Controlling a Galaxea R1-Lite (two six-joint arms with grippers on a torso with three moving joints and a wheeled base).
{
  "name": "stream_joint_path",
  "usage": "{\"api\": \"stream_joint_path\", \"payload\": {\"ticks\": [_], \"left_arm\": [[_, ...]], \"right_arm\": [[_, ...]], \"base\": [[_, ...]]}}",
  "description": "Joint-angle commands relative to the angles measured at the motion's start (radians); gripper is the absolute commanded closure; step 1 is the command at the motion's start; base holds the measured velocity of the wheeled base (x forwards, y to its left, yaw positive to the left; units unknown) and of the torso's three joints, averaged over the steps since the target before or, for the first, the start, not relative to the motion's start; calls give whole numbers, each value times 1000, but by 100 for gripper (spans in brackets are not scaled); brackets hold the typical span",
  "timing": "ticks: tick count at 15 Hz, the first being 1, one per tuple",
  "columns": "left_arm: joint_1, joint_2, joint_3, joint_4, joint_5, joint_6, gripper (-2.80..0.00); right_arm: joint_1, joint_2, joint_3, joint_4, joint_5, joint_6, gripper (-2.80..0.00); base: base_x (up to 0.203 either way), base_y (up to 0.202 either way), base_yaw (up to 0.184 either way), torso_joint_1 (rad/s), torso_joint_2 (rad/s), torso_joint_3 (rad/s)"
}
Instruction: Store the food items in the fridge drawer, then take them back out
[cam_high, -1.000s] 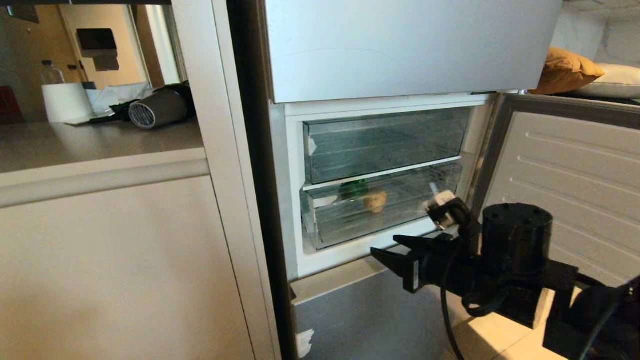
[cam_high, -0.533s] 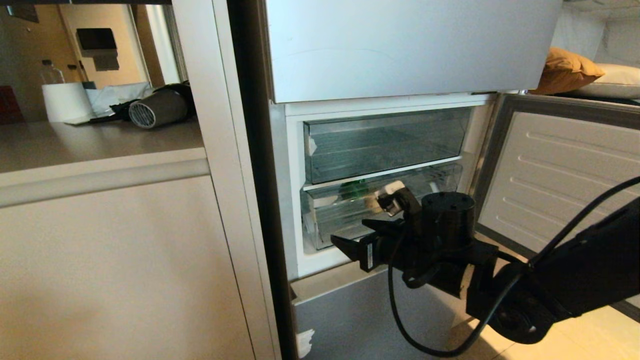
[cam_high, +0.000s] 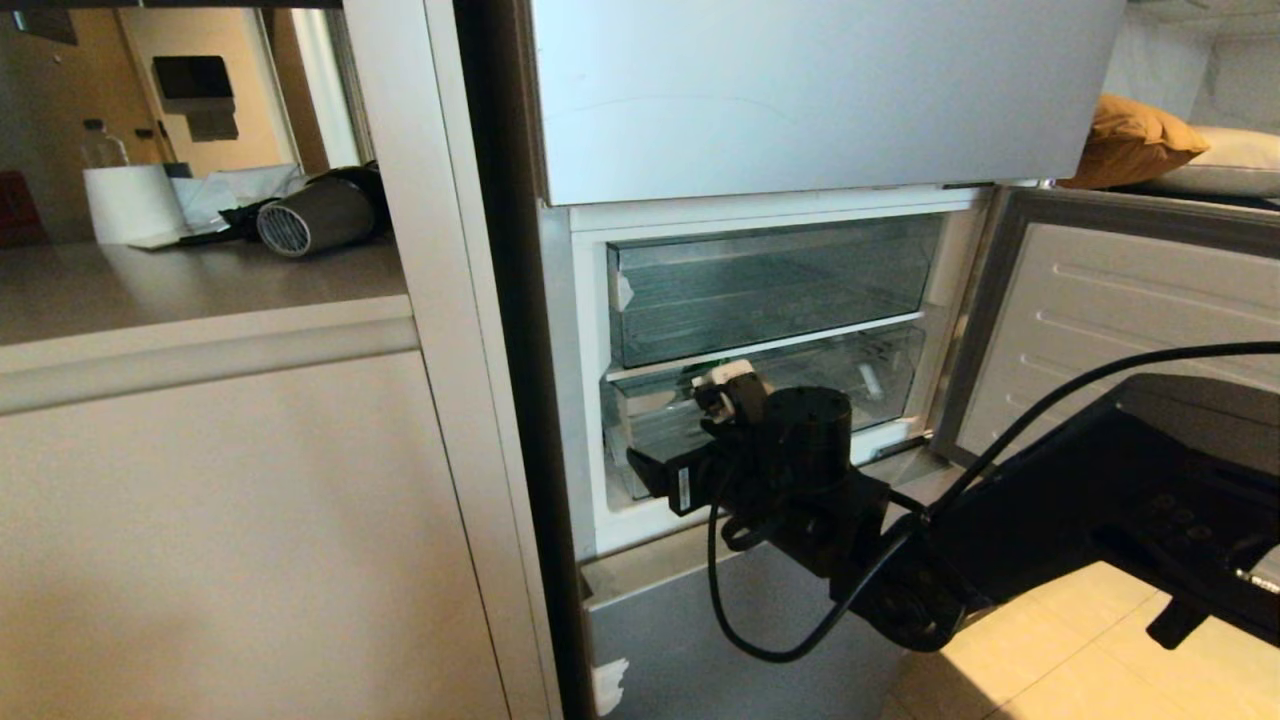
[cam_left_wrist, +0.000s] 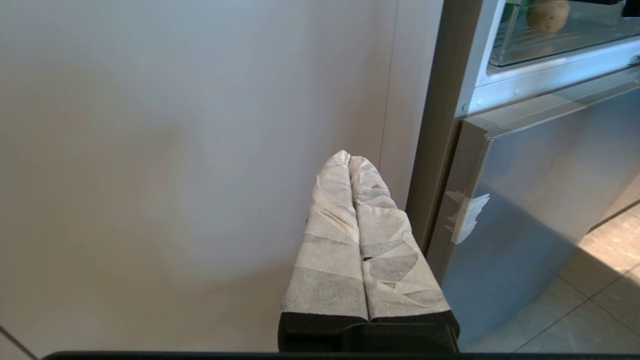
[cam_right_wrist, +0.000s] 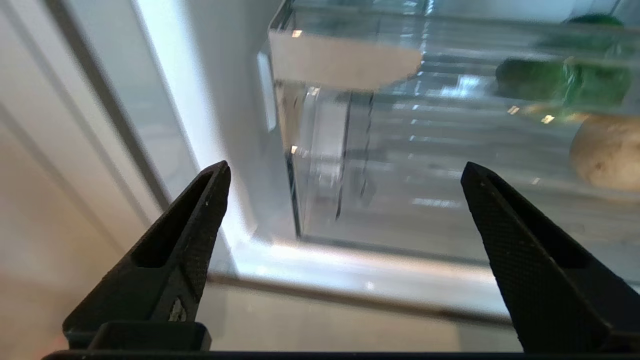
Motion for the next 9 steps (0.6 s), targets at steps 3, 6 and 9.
{"api": "stream_joint_path", "payload": {"ticks": [3, 6, 9], "left_arm": [[0, 0, 0, 0, 0, 0, 0], [0, 0, 0, 0, 0, 0, 0], [0, 0, 0, 0, 0, 0, 0]], "right_arm": [[-1, 56, -74, -4, -26, -3, -280], [1, 93, -114, -4, -65, -10, -280], [1, 114, -145, -4, -88, -17, -280]], "base": [[0, 0, 0, 0, 0, 0], [0, 0, 0, 0, 0, 0], [0, 0, 0, 0, 0, 0]]}}
